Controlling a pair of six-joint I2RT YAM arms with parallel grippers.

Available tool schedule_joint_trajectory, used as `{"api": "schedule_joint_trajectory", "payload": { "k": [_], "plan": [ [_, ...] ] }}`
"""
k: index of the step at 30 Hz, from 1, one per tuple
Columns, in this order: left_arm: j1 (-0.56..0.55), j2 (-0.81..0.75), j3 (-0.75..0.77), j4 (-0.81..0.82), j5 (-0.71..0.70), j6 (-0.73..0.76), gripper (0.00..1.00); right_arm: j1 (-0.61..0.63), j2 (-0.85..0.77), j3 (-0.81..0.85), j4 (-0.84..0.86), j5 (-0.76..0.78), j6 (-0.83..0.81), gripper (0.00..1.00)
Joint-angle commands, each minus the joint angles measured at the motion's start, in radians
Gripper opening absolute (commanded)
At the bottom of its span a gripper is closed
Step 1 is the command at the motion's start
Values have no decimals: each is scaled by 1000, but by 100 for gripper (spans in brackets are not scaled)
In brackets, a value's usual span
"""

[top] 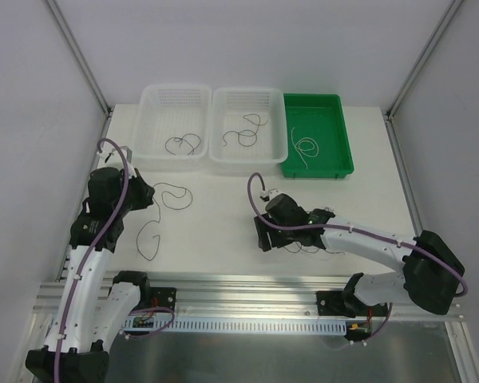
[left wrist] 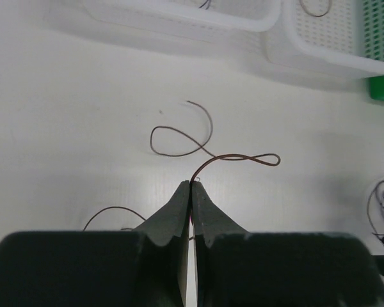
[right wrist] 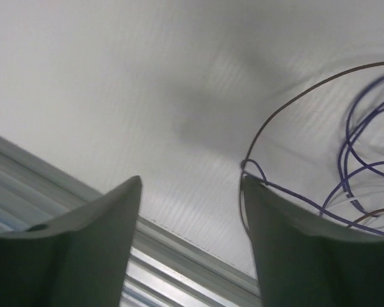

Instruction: Untangle the cables

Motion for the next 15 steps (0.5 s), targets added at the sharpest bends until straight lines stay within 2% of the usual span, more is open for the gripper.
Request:
{"api": "schedule_joint_trajectory", "payload": {
  "k": [1,2,5,10,15],
  "plan": [
    [6,29,132,29,213,-61,0,61,-7,91,13,-2,-39,74],
    [6,46,155,29,244,-72,0,68,-24,99,-10,4,-48,84],
    [2,105,251,29,345,-126,0,88,-72,108,-65,39,-61,95],
    [-64,248,451,30,404,-186,0,130,-214,81,-174,235,-64,99],
    [-242,415,658,30,294,-180,0,150,-395,10,-242,360,-15,100]
  ]
}}
